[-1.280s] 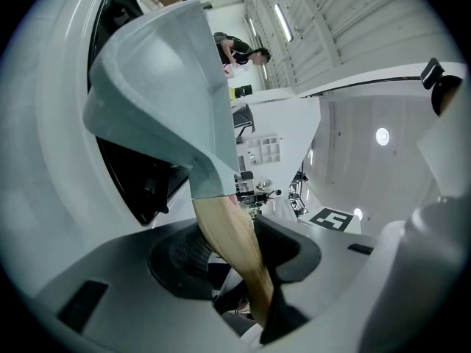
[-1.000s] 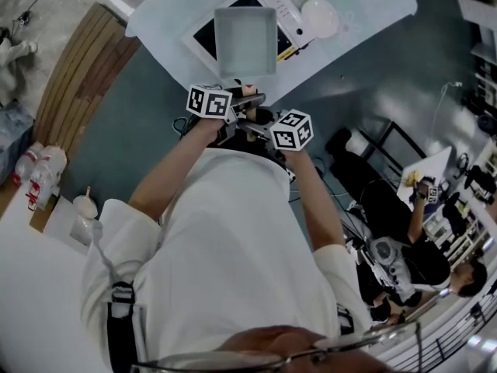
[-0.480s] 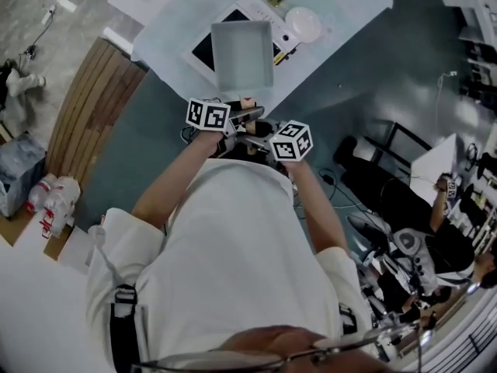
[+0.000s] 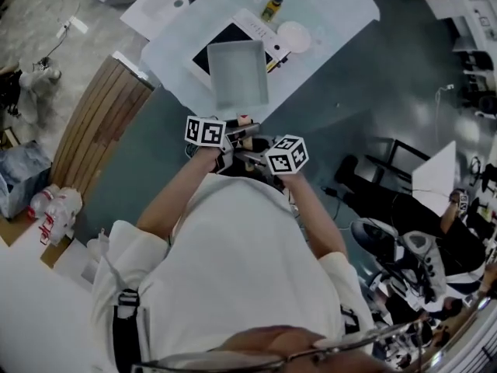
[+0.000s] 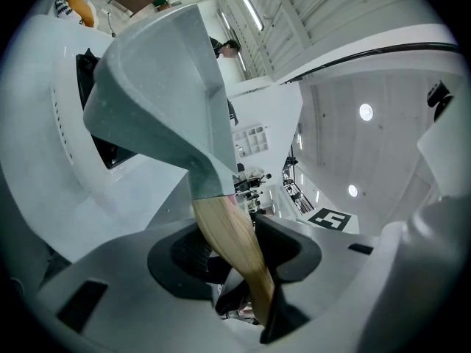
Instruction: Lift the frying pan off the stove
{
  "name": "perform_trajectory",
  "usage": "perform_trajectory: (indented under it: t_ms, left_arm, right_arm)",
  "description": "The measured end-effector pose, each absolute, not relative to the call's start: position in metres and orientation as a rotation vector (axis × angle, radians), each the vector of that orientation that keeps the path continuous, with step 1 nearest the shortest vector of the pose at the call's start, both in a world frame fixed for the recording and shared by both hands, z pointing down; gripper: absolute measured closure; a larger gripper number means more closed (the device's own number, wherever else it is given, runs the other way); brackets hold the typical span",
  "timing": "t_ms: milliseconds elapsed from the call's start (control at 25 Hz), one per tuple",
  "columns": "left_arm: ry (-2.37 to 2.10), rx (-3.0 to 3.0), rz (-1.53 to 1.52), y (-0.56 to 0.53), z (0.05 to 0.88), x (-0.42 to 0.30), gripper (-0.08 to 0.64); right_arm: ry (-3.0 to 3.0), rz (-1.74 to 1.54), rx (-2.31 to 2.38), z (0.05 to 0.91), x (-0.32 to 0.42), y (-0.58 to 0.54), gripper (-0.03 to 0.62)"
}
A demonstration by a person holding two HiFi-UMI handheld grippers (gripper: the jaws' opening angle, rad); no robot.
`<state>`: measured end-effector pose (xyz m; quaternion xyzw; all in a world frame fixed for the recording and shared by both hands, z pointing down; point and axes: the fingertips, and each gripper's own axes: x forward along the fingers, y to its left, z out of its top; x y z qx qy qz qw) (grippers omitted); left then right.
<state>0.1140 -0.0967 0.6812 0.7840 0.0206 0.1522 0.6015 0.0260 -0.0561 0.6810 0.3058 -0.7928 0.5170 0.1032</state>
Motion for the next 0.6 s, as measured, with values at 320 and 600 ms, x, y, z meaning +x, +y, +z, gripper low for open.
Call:
perform_trajectory:
  t_ms: [320,600]
  left_arm:
    - [0.015,1.84,0.298,-0.042,0.659,0.096,0.36]
    - [-0.019,1.885,0.276,-0.001,0.639,0.069,0.36]
  right_arm:
    - [-2.369,1.46,0.859,0.661,0.01,0.003,0.405]
    - [-2.412,1.399,0.818,0.643,-0.016,0.047,0.403]
